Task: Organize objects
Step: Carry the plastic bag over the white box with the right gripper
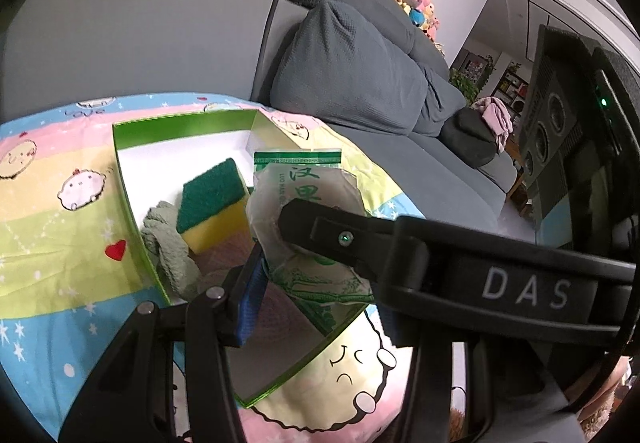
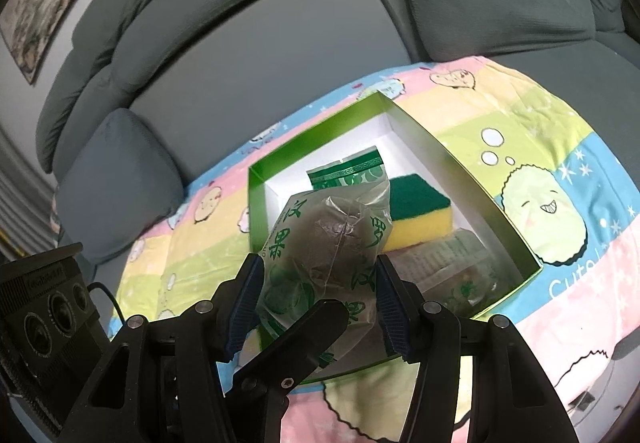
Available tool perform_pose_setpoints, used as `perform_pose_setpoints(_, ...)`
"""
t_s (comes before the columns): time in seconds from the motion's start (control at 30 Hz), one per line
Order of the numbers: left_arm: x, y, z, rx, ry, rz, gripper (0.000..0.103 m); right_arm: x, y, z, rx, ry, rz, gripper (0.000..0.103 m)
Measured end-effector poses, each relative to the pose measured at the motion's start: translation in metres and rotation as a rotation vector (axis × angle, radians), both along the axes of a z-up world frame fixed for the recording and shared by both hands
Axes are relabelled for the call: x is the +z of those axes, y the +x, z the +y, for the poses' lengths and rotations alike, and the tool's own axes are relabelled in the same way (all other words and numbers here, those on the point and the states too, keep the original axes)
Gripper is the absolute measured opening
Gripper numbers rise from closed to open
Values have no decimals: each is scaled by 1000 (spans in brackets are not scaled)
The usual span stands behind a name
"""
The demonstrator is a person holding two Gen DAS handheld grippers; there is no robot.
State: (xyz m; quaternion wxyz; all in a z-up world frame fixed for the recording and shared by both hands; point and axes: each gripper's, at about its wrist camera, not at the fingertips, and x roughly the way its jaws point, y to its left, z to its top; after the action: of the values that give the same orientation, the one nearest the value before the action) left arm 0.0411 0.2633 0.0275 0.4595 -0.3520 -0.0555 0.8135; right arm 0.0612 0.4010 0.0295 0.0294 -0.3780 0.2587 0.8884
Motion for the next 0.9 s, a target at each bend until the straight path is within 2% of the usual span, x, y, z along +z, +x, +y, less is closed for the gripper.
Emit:
perform_pose_setpoints(0.6,-27,-16,6,-14,-16,-131,47,-19,-19,7,-32,-5,-116,58)
perform_pose_setpoints(0.9,-30,-16,5,3,-33,-149,48,-25,-26,6,-33,2,-143,58)
